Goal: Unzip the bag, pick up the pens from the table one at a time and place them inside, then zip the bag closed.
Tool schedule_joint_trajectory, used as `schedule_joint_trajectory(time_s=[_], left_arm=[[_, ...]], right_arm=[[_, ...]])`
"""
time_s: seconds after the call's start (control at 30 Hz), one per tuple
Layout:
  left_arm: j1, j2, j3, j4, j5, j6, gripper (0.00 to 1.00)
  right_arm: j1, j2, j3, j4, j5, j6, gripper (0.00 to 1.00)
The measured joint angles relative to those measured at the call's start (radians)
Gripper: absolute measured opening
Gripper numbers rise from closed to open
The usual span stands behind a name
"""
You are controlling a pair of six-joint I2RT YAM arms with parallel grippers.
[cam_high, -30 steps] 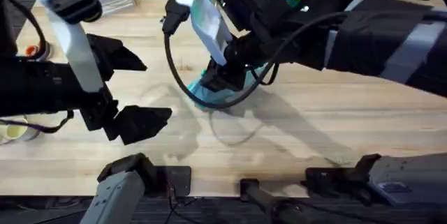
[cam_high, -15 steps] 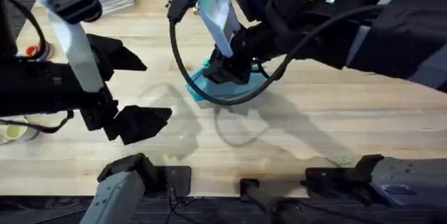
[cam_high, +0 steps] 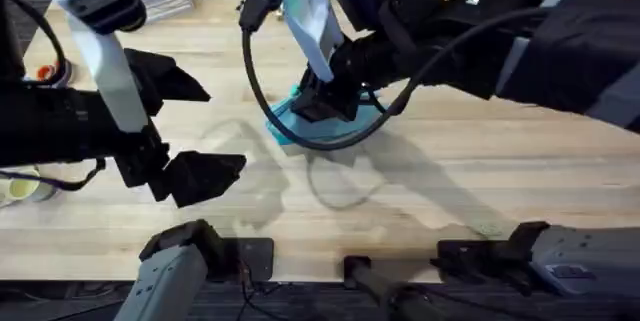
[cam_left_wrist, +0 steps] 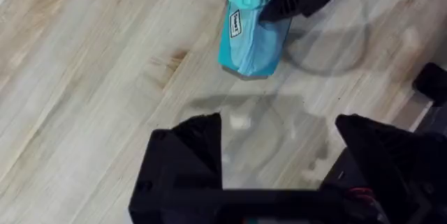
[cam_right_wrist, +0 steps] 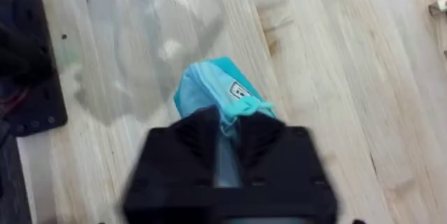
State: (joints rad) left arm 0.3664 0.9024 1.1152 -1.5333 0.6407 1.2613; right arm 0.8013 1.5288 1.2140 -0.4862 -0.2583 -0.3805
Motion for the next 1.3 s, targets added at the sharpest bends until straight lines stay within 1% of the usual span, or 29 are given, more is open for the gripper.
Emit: schedule_joint_trajectory(time_s=[0.03,0.2,0.23,0.3,0.43,0.5,0.67,0.77,0.83,0.97,1.07,1.3], left_arm=[[0.000,0.000,0.000,0.000,0.000,0.000,0.988],[0.000,0.000,0.000,0.000,0.000,0.000,0.988],[0.000,0.000,0.000,0.000,0.000,0.000,0.988],[0.000,0.000,0.000,0.000,0.000,0.000,0.988],[0.000,0.000,0.000,0.000,0.000,0.000,0.989],[0.000,0.000,0.000,0.000,0.000,0.000,0.989],[0.000,0.000,0.000,0.000,0.000,0.000,0.990],[0.000,0.000,0.000,0.000,0.000,0.000,0.989],[0.000,0.000,0.000,0.000,0.000,0.000,0.989],[0.000,0.000,0.000,0.000,0.000,0.000,0.988],[0.000,0.000,0.000,0.000,0.000,0.000,0.990],[0.000,0.000,0.000,0.000,0.000,0.000,0.989]], right_arm=[[0.000,0.000,0.000,0.004,-0.004,0.005,0.220],[0.001,-0.030,0.000,0.003,-0.005,0.007,0.934],[0.001,-0.035,0.000,-0.002,-0.005,0.007,0.979],[0.001,-0.039,0.000,-0.012,-0.005,0.007,0.996],[0.001,-0.039,0.000,-0.019,-0.005,0.022,0.996],[0.001,-0.044,0.000,-0.021,-0.005,0.066,0.996],[0.001,-0.100,0.000,-0.023,-0.005,0.122,0.997],[0.001,-0.143,0.000,-0.023,-0.003,0.198,0.996],[0.001,-0.171,0.000,-0.026,0.009,0.278,0.996],[0.010,-0.224,0.000,-0.066,0.061,0.435,0.996],[0.038,-0.261,0.000,-0.111,0.120,0.542,0.997],[0.163,-0.314,0.000,-0.209,0.281,0.737,0.997]])
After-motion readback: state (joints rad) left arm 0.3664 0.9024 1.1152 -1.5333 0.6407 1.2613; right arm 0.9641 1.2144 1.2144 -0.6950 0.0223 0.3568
